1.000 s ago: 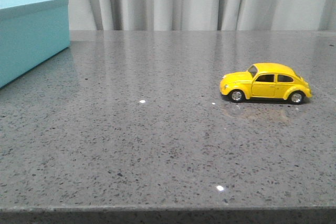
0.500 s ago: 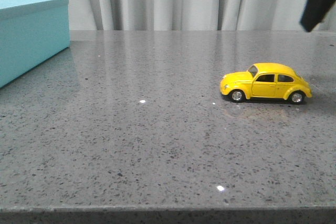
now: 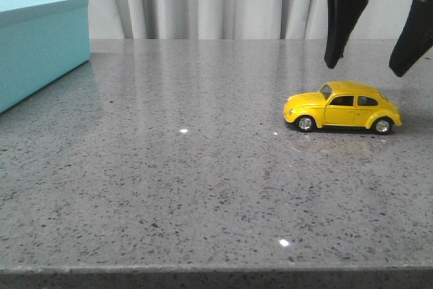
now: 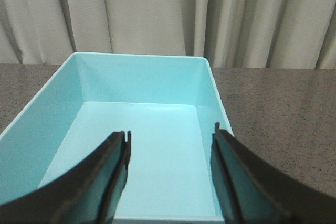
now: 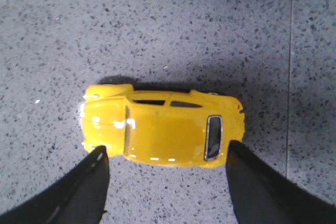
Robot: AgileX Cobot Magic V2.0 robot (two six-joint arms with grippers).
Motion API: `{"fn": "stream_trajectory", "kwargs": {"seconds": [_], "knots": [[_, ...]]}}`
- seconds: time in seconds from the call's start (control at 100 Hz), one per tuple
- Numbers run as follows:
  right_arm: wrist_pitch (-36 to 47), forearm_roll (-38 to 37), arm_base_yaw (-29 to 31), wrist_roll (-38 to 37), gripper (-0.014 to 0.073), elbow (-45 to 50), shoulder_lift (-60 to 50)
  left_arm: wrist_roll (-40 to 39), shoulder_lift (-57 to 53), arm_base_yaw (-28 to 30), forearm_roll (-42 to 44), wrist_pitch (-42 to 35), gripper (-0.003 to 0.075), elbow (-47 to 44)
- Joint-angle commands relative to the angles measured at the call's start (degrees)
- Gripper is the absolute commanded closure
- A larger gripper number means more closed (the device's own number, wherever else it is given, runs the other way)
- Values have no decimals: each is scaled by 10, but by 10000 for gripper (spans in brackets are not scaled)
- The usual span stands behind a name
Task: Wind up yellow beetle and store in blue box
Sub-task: 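Lower the right gripper over the yellow beetle car and grasp it, then drag the car backward along the table with the right gripper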
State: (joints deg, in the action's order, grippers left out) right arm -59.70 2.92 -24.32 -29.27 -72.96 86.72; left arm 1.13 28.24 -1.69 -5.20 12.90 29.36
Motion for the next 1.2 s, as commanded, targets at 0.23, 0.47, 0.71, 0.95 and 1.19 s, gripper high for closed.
{"fn": "stream_trajectory", "kwargs": {"seconds": [0.23,0.47,0.71,0.95,1.19], "knots": [[14,-13,0,-24,104,-20,13,-4,2,-5,-6,-42,373,21],[16,-14,0,-25,104,-20,32,-4,2,-5,-6,-42,373,21],[12,-29,0,-25,104,-20,33,-4,2,-5,-6,-42,373,21],[6,-43,3,-25,104,4,32,-4,2,-5,-6,-42,373,21],[15,-80,16,-25,104,50,31,-4,2,-5,-6,-42,373,21]]}}
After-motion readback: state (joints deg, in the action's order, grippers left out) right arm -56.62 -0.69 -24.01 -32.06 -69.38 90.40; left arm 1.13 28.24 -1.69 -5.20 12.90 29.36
